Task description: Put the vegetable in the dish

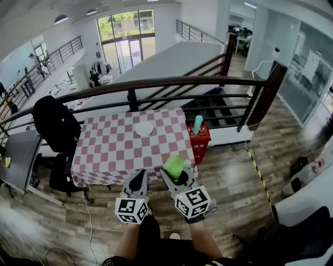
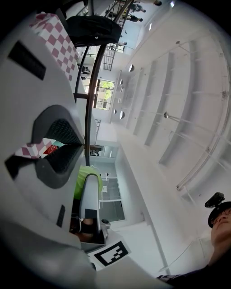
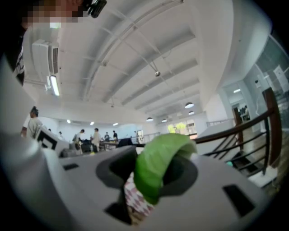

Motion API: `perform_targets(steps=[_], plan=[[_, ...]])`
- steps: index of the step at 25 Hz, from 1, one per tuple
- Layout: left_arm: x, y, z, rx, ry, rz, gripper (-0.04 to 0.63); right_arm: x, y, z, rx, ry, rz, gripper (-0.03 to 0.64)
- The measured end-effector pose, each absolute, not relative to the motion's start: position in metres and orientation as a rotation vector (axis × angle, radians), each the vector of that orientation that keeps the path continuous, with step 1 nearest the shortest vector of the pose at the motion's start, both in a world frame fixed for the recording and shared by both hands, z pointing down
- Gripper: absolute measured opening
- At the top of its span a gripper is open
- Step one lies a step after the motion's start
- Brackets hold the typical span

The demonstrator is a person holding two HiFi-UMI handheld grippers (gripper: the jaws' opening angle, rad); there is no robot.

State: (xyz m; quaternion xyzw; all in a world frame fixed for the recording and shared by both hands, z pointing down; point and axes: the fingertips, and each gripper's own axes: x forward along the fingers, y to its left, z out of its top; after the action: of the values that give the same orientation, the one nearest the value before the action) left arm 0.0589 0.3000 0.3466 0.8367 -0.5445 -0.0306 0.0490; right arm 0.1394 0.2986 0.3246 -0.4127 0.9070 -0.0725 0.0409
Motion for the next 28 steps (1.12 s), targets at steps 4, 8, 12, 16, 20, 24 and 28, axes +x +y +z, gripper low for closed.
perform_targets(steps=[4,8,12,16,20,24,28], plan=[[0.053,0.255,0.364,2.550,-1.599,-0.099,0.021,0.123,0.255,0.346,-1.300,2.793,-0.264,0.160],[0.034,0.185,0.368,2.570,-1.562,-0.125,0.021,0.105,0.189,0.357,-1.368,2.764,-0.305,0.158],[-0.008,0.098,0.344,2.602,-1.596,-0.153,0.021,0.072,0.107,0.341,-1.395,2.747,-0.279,0.160],[-0.050,0.030,0.325,2.637,-1.607,-0.189,0.021,0.035,0.035,0.328,-1.399,2.738,-0.246,0.160],[-0.093,-0.018,0.335,2.641,-1.610,-0.169,0.021,0.004,-0.019,0.338,-1.394,2.741,-0.250,0.158],[-0.119,-0.052,0.366,2.561,-1.572,-0.144,0.021,-0.007,-0.046,0.370,-1.418,2.774,-0.371,0.160],[-0.130,-0.074,0.394,2.515,-1.540,-0.109,0.021,-0.008,-0.064,0.406,-1.464,2.835,-0.511,0.160]])
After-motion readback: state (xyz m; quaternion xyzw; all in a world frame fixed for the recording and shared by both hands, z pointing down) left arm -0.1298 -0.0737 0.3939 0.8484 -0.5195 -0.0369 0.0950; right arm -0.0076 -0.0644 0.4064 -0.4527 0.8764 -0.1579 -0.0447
